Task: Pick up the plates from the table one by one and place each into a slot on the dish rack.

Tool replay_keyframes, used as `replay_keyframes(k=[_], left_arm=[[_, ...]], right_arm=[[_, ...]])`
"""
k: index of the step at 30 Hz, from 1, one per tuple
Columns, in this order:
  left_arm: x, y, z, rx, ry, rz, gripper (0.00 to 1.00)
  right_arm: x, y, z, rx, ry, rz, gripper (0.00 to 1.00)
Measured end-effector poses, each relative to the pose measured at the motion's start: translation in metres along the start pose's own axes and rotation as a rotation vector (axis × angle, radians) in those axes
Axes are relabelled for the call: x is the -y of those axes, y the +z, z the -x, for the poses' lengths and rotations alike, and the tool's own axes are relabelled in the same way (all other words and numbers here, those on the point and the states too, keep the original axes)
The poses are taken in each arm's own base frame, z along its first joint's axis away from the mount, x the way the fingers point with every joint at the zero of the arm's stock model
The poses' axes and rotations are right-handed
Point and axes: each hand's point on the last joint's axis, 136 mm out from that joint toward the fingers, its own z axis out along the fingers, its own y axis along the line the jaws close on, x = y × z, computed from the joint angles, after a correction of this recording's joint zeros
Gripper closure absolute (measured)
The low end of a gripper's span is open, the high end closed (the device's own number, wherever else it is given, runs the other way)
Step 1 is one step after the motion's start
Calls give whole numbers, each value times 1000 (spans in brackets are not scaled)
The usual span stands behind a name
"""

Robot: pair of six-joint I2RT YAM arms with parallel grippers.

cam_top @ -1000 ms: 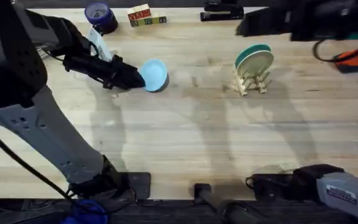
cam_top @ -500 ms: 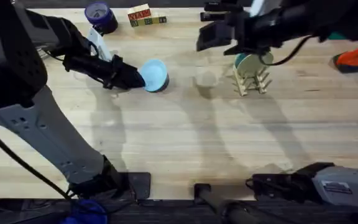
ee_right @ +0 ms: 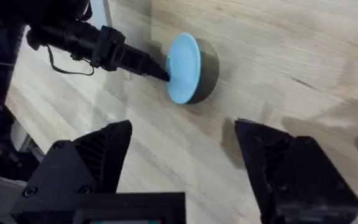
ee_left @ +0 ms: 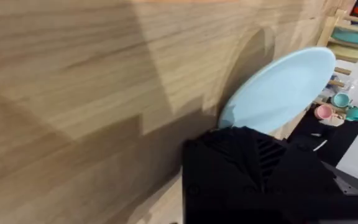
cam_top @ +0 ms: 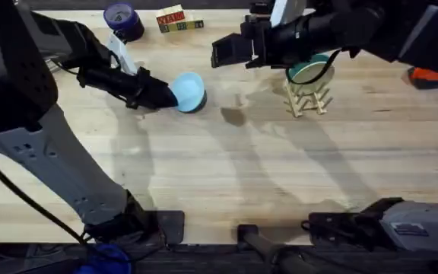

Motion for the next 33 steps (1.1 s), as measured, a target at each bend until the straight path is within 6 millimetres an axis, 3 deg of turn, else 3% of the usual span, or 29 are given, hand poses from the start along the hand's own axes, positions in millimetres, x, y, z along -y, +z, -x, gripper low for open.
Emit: replay_keyframes(k=[12, 18, 26, 33], left_arm=[[0, 0, 0, 0, 0, 0, 958], [0, 0, 0, 0, 0, 0, 958], [0, 0, 0, 0, 0, 0, 958], [0, 0, 0, 0, 0, 0, 958]], right_arm=[[3, 7, 1, -4, 73, -2, 7], [15, 41, -4, -39, 129, -9, 7], [6, 89, -24, -100, 107, 16, 8], [7, 118, -33, -118, 118, 27, 8]])
